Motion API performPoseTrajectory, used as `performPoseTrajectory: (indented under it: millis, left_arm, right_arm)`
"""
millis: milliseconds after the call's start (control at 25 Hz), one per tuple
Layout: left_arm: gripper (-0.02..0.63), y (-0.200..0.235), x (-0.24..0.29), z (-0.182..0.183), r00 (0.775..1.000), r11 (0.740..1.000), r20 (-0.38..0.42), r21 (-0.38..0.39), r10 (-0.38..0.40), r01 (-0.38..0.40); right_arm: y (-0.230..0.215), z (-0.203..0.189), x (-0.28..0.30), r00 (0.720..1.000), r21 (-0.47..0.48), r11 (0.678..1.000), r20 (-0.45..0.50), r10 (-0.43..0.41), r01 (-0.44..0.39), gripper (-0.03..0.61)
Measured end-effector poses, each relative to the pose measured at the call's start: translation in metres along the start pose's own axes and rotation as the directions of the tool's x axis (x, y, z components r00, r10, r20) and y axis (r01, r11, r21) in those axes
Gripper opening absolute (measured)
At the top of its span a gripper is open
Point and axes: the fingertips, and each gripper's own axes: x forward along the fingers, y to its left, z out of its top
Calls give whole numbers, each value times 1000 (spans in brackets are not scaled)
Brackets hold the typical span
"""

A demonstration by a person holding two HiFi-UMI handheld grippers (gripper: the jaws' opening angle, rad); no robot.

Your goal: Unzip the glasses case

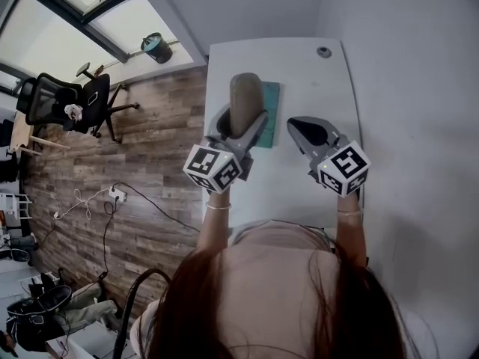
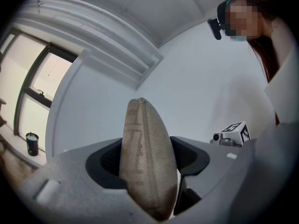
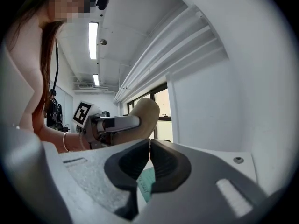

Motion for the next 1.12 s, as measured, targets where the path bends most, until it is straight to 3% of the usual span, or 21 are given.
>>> performPoseTrajectory:
  millis: [520, 1120]
  left_arm:
    - [293, -8, -14, -3, 997, 986, -35, 153, 74, -68]
    - [291, -16, -38, 4, 995, 975, -18, 202, 95, -90]
  right_arm:
    - [-15, 13, -20, 991, -18, 992, 45, -125, 126, 2]
    - [1, 19, -38, 987, -39, 987, 47, -156, 158, 2]
